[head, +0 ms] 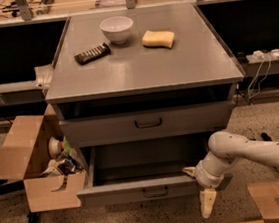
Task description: Open middle drawer
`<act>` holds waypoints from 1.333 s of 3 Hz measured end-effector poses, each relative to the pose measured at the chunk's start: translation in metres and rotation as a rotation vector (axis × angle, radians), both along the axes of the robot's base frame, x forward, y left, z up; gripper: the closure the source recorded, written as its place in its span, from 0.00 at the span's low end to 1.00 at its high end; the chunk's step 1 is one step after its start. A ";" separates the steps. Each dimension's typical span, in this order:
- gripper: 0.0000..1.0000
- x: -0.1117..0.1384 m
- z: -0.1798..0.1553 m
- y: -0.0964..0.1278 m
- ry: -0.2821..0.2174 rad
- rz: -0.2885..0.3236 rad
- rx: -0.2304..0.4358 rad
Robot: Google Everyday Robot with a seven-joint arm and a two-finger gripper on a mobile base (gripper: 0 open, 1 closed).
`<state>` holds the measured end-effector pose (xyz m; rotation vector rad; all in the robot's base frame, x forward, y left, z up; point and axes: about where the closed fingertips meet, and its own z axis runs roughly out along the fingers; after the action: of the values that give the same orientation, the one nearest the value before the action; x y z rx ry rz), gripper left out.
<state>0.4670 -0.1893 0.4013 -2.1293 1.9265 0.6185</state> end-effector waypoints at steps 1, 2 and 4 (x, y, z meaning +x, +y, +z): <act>0.18 -0.004 0.003 -0.001 -0.003 0.004 0.001; 0.43 -0.004 0.005 -0.001 -0.003 0.005 0.001; 0.95 -0.011 0.021 -0.006 -0.044 0.005 0.005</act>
Offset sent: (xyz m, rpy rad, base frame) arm -0.0606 -0.0241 0.0327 0.0044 0.0008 0.0272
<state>0.4560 -0.1948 0.4219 -2.1273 1.8957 0.5719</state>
